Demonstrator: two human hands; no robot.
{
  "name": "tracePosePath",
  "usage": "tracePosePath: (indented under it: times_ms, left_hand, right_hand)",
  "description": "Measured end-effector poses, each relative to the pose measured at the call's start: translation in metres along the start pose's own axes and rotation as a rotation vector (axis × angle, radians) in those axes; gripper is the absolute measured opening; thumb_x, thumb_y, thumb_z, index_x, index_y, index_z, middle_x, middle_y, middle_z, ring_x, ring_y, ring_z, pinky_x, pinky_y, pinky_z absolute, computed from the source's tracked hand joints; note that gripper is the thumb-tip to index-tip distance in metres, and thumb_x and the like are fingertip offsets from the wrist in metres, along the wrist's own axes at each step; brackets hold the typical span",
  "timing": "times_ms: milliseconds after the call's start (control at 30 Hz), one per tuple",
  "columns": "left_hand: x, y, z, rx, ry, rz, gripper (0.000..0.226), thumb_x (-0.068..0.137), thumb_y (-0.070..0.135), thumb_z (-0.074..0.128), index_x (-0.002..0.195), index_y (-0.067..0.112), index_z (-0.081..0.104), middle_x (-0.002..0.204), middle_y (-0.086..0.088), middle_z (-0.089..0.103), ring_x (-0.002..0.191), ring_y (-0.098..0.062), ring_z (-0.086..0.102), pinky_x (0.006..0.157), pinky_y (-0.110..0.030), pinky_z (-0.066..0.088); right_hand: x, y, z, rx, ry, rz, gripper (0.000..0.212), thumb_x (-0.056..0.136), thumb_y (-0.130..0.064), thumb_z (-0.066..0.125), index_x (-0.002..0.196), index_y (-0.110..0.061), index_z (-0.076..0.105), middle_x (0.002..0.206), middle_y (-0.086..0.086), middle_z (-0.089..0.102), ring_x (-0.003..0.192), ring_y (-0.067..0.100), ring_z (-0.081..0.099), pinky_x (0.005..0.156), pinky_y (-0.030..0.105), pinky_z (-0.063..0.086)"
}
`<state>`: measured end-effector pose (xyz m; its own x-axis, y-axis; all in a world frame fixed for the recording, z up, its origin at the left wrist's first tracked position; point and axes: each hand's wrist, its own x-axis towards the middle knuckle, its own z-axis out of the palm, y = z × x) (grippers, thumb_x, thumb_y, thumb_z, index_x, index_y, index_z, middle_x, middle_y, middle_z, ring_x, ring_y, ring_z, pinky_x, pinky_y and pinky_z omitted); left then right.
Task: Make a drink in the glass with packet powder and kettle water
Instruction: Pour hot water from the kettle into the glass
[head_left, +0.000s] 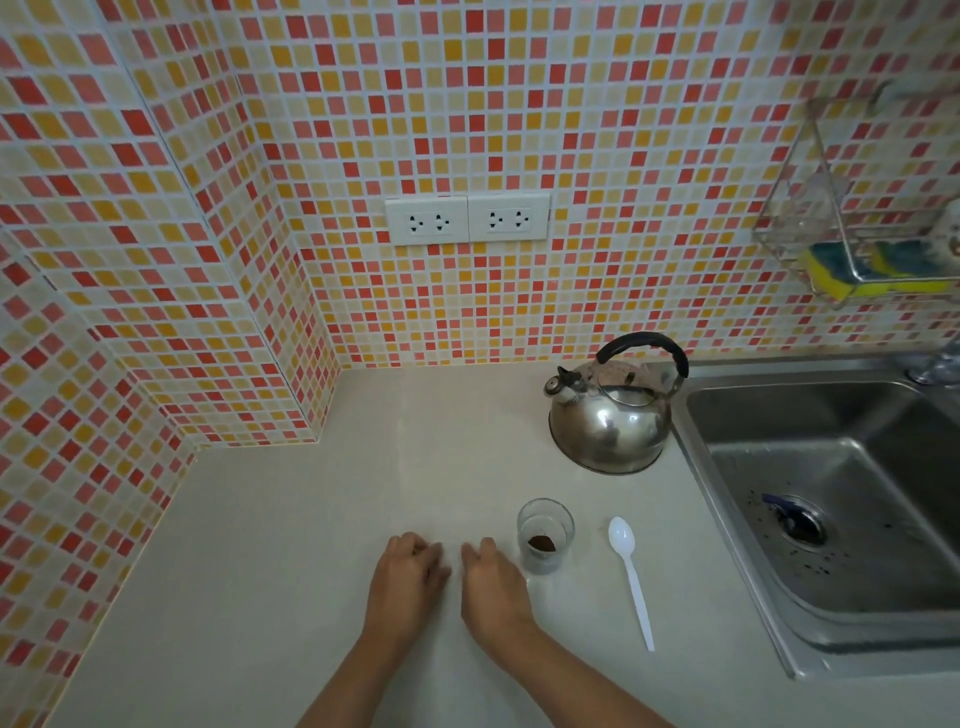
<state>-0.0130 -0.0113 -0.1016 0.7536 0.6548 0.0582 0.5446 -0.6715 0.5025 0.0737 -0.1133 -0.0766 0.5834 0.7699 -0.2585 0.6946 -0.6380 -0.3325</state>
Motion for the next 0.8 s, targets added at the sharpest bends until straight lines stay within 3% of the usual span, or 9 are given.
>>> tracePosePath:
  times_ms: [133, 300, 400, 500, 633, 800]
  left_hand:
    - [0.007, -0.001, -0.004, -0.063, 0.063, -0.025, 0.029, 0.081, 0.016, 0.072, 0.110, 0.014, 0.073, 0.095, 0.003, 0.064, 0.092, -0.016, 0.059, 0.080, -0.024, 0.048]
    - [0.053, 0.033, -0.024, -0.266, 0.154, -0.019, 0.024, 0.087, 0.020, 0.069, 0.110, 0.012, 0.074, 0.093, 0.004, 0.062, 0.089, -0.016, 0.061, 0.082, -0.023, 0.047]
    - [0.094, 0.072, -0.040, -0.303, 0.129, 0.049, 0.028, 0.087, 0.023, 0.069, 0.113, 0.012, 0.072, 0.097, 0.000, 0.064, 0.084, -0.014, 0.062, 0.080, -0.020, 0.044]
    - [0.134, 0.120, -0.052, -0.272, 0.057, 0.120, 0.034, 0.089, 0.027, 0.066, 0.121, 0.016, 0.067, 0.105, -0.003, 0.064, 0.086, -0.013, 0.060, 0.080, -0.021, 0.044]
    - [0.181, 0.173, -0.049, -0.199, -0.065, 0.161, 0.040, 0.091, 0.027, 0.063, 0.130, 0.016, 0.061, 0.117, -0.007, 0.064, 0.100, -0.020, 0.063, 0.086, -0.028, 0.047]
    - [0.219, 0.203, -0.027, -0.107, -0.143, 0.129, 0.043, 0.092, 0.020, 0.062, 0.134, 0.013, 0.057, 0.140, -0.012, 0.052, 0.118, -0.028, 0.058, 0.104, -0.035, 0.044]
  right_hand:
    - [-0.025, -0.006, -0.022, 0.025, 0.077, -0.087, 0.037, 0.095, -0.016, 0.038, 0.129, -0.014, 0.050, 0.123, 0.011, 0.052, 0.107, 0.032, 0.056, 0.090, 0.042, 0.045]
    - [-0.059, 0.009, -0.080, 0.223, 0.356, -0.189, 0.037, 0.083, -0.046, 0.043, 0.099, -0.025, 0.069, 0.090, -0.002, 0.063, 0.082, 0.021, 0.065, 0.069, 0.032, 0.051]
    - [-0.050, 0.046, -0.137, 0.329, 0.491, -0.106, 0.046, 0.078, -0.054, 0.051, 0.108, -0.025, 0.071, 0.094, -0.003, 0.067, 0.084, 0.017, 0.065, 0.075, 0.030, 0.053]
    - [-0.018, 0.097, -0.201, 0.273, 0.589, 0.009, 0.041, 0.080, -0.043, 0.068, 0.117, -0.024, 0.066, 0.109, 0.000, 0.066, 0.100, 0.020, 0.061, 0.082, 0.031, 0.050]
    - [0.045, 0.154, -0.256, 0.102, 0.525, 0.101, 0.058, 0.082, -0.041, 0.068, 0.134, -0.022, 0.051, 0.131, 0.006, 0.056, 0.121, 0.024, 0.051, 0.100, 0.040, 0.046]
    - [0.105, 0.188, -0.276, -0.101, 0.360, 0.091, 0.064, 0.084, -0.036, 0.066, 0.141, -0.025, 0.039, 0.134, 0.008, 0.048, 0.125, 0.026, 0.045, 0.105, 0.043, 0.040]
